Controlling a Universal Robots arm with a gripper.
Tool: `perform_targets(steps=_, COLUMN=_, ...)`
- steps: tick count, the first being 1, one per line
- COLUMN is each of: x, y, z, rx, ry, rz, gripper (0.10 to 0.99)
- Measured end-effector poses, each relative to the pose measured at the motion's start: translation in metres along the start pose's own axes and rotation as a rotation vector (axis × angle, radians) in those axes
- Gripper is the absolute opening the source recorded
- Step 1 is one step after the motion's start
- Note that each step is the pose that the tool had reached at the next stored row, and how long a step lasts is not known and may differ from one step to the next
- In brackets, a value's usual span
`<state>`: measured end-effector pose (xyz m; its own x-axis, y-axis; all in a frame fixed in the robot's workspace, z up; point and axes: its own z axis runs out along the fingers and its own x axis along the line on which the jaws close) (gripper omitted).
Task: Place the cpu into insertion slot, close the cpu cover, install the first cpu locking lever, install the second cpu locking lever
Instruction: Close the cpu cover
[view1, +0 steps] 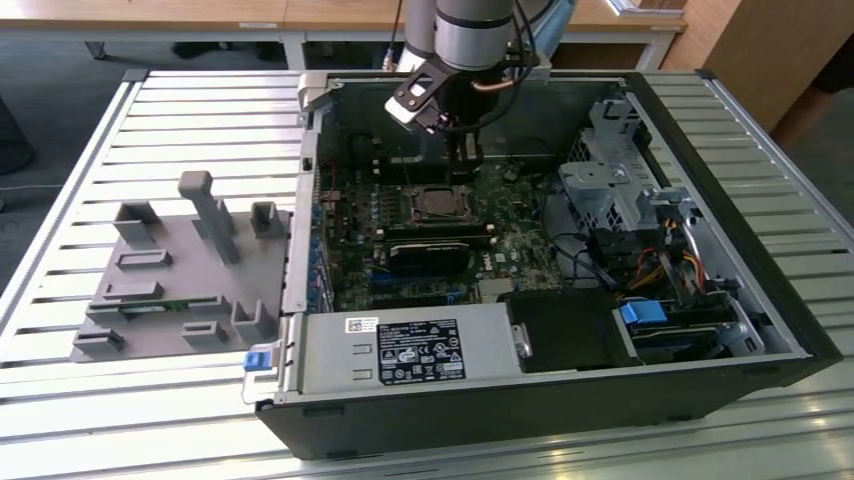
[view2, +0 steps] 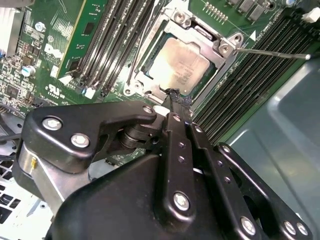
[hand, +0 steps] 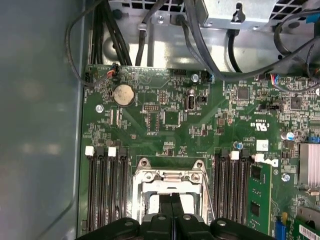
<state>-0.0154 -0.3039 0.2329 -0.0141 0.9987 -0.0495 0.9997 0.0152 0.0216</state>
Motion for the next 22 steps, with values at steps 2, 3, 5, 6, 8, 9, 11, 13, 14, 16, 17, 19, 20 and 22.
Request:
perform_targets(steps=2, x=0.0, y=-0.0009, z=0.0, rx=0.0, ry=0.0, rz=0.0, gripper=0.122)
perform_targets(steps=3, x=0.0, y=-0.0014, z=-0.0001, rx=0.0, ry=0.0, rz=0.0, gripper=0.122)
perform_targets(steps=5, x=0.0, y=-0.0026, z=-0.0001, rx=0.0, ry=0.0, rz=0.0, gripper=0.122)
perform_targets(steps=6, x=0.0, y=-0.0032, z=-0.0001, rx=0.0, ry=0.0, rz=0.0, gripper=0.122)
perform_targets(steps=8, x=0.0, y=-0.0045, z=-0.0001, rx=0.0, ry=0.0, rz=0.0, gripper=0.122)
perform_targets(steps=9, x=0.0001, y=-0.0052, z=-0.0001, rx=0.0, ry=0.0, rz=0.0, gripper=0.122)
perform_targets(steps=11, x=0.0001, y=-0.0066, z=-0.0002, rx=0.0, ry=0.0, rz=0.0, gripper=0.122)
perform_targets(steps=13, x=0.0001, y=-0.0079, z=-0.0002, rx=0.0, ry=0.0, rz=0.0, gripper=0.122)
perform_targets(steps=14, x=0.0001, y=-0.0085, z=-0.0002, rx=0.0, ry=-0.0001, rz=0.0, gripper=0.122)
perform_targets(steps=16, x=0.0001, y=-0.01, z=-0.0002, rx=0.0, ry=0.0, rz=0.0, gripper=0.122)
perform_targets(steps=17, x=0.0001, y=-0.0106, z=-0.0003, rx=0.0, ry=0.0, rz=0.0, gripper=0.122)
perform_targets(steps=19, x=0.0002, y=-0.0116, z=-0.0003, rx=0.0, ry=0.0, rz=0.0, gripper=0.122)
perform_targets(steps=20, x=0.0001, y=-0.0121, z=-0.0003, rx=0.0, ry=-0.0001, rz=0.0, gripper=0.122)
perform_targets(steps=22, x=0.0002, y=-0.013, z=-0.0003, rx=0.0, ry=0.0, rz=0.0, gripper=0.122)
